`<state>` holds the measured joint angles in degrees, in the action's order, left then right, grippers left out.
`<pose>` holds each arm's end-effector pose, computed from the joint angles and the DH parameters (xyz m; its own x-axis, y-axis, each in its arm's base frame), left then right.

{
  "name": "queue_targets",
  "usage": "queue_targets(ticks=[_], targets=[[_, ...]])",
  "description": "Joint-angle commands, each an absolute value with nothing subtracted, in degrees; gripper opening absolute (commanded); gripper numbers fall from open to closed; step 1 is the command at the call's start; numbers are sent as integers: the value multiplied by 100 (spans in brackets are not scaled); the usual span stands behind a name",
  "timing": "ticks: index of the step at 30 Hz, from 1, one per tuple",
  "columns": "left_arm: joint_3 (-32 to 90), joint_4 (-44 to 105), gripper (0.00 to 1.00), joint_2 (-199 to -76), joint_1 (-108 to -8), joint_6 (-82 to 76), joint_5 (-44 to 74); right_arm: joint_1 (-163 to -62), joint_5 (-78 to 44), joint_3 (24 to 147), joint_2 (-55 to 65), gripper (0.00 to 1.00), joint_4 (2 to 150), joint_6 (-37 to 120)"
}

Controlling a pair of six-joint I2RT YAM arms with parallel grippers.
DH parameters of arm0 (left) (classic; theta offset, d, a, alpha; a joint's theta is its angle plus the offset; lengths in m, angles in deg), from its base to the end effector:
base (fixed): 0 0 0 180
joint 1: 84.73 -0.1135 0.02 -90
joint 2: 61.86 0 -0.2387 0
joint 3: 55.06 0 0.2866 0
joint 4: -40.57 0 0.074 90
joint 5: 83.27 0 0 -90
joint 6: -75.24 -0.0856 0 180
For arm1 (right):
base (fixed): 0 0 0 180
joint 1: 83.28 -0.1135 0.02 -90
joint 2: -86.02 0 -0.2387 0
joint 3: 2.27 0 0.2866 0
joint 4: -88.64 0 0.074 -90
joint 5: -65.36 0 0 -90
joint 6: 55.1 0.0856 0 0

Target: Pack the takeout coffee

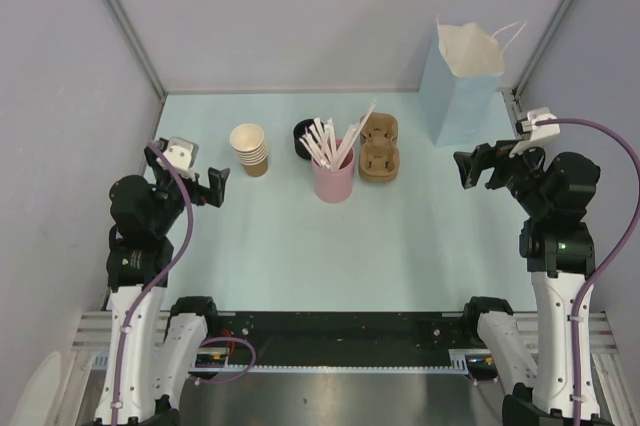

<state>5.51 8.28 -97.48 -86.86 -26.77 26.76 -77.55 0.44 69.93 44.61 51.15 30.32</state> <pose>0.2399 -0.0204 0.3537 -0.0615 0.1933 -0.9792 0.3245 0.9317 0.1636 0.2401 0.0124 0.4004 -0.0895 -0.0637 -0.9939 -0.3367 0.9411 -0.0300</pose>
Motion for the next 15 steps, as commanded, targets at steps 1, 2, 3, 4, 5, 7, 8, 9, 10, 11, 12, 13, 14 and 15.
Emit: queue_targets(ticks=[1,2,3,4,5,7,8,9,10,11,12,13,14,15], targets=[[528,1038,100,-9702,-8746,-2601,2826,-7731,-12,7099,4506,100,5230,3112],[528,1038,100,-9702,-8754,-2610,2844,-7731,-30,7099,4515,100,5247,3103],[519,1038,100,-9702,-8754,-2610,2853,-7731,-56,7099,4515,100,5248,3068],[519,1038,100,-9693,-8754,-2610,2853,-7731,-56,7099,4515,100,5256,3059],[519,1038,100,-9693,-8754,-2610,2862,-7731,-56,7099,4524,100,5256,3051],[510,1047,100,-9693,-8763,-2610,2862,-7731,-30,7090,4524,100,5248,3007],[510,1056,100,-9693,-8763,-2610,2844,-7731,-21,7081,4533,100,5248,2998],[493,1064,100,-9693,-8763,-2601,2870,-7731,-12,7073,4524,100,5248,2980],[493,1064,100,-9693,-8772,-2610,2879,-7731,5,7072,4533,100,5239,2945],[484,1064,100,-9685,-8772,-2619,2897,-7731,14,7064,4524,100,5239,2928],[475,1064,100,-9684,-8772,-2627,2940,-7731,14,7055,4524,100,5239,2919],[466,1073,100,-9684,-8772,-2680,2967,-7722,14,7037,4524,100,5247,2893],[431,1064,100,-9684,-8772,-2715,3002,-7722,14,7037,4533,100,5248,2875],[414,1082,100,-9693,-8772,-2759,3072,-7722,14,7029,4524,100,5265,2866]])
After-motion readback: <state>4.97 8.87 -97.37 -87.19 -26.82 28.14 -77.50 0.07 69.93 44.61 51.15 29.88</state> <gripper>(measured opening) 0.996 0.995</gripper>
